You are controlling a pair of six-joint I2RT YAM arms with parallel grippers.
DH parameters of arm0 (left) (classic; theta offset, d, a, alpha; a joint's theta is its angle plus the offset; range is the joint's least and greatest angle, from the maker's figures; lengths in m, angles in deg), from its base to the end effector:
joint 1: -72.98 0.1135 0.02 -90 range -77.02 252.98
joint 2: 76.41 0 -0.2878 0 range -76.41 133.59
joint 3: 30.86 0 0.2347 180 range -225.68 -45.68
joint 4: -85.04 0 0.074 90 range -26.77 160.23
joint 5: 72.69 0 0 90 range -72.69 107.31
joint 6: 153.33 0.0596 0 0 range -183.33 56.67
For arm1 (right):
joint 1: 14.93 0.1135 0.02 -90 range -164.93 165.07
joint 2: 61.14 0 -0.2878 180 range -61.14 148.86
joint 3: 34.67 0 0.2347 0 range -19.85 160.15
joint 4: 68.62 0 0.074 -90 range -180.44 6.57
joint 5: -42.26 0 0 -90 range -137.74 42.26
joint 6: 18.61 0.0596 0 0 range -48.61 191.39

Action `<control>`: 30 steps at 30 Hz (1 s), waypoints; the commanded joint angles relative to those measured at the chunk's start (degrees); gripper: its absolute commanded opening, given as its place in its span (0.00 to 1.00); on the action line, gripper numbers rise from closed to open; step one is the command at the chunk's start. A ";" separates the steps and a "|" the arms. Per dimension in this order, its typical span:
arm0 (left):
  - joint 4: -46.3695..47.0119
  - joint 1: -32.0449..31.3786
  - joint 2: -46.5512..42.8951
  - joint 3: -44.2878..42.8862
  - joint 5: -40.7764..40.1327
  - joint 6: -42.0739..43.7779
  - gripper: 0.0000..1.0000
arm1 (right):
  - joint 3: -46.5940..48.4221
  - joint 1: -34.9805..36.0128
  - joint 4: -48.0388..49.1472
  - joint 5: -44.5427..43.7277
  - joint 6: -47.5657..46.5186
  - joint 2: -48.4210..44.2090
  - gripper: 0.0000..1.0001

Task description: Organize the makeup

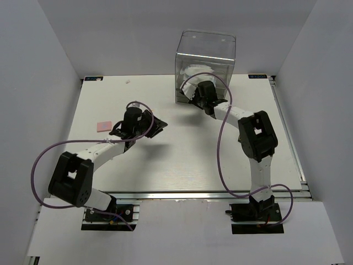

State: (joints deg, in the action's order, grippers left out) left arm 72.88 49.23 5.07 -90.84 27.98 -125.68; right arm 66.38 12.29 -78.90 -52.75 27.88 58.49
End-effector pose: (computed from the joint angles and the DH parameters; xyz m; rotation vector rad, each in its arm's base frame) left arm 0.2757 -0.1334 0.2386 -0.6642 2.2515 -1.0171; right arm 0.4484 0.2248 0.2245 -1.1614 1.7293 -0.2645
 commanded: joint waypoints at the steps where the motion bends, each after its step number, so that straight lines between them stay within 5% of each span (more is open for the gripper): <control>1: 6.65 0.19 2.72 -2.91 2.94 -1.46 0.49 | 1.84 -0.42 4.16 -1.84 -0.52 -0.72 0.20; 4: 10.78 0.19 6.50 -3.70 4.43 -3.30 0.49 | -0.36 -0.77 6.09 -2.28 -1.05 -2.29 0.38; 5: 11.66 0.19 7.38 -3.96 4.70 -4.18 0.49 | -0.72 -0.85 6.19 -2.19 -1.05 -2.47 0.52; 11: 15.01 0.10 13.97 -7.56 6.72 -5.33 0.48 | -1.77 -1.73 2.77 3.14 0.96 -5.37 0.58; 13: 16.59 0.02 15.73 -9.05 7.08 -5.94 0.43 | -2.30 -1.82 -2.91 8.23 1.49 -9.74 0.54; 14: 17.55 0.02 17.91 -9.67 7.51 -6.99 0.31 | -2.65 -2.43 -5.30 14.62 1.23 -11.42 0.50; 16: 20.01 -0.42 20.73 -12.29 7.87 -8.22 0.22 | -3.53 -3.66 -11.18 21.77 2.36 -17.11 0.36; 18: 21.85 -0.95 25.65 -14.76 7.87 -9.89 0.17 | -5.89 -6.65 -12.27 31.18 6.30 -20.74 0.02; 23: 27.04 -3.76 35.67 -23.72 5.76 -13.49 0.19 | -12.40 -13.40 -8.68 39.53 17.91 -29.97 0.00; 30: 42.07 -5.43 47.36 -29.88 -1.27 -21.14 0.38 | -20.40 -19.75 -6.03 42.10 24.43 -37.63 0.00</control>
State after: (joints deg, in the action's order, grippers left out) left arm 105.84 43.81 51.36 -117.23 30.36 -142.31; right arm 47.83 -6.42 -86.03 -14.61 47.53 21.93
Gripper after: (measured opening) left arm 0.372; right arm 0.011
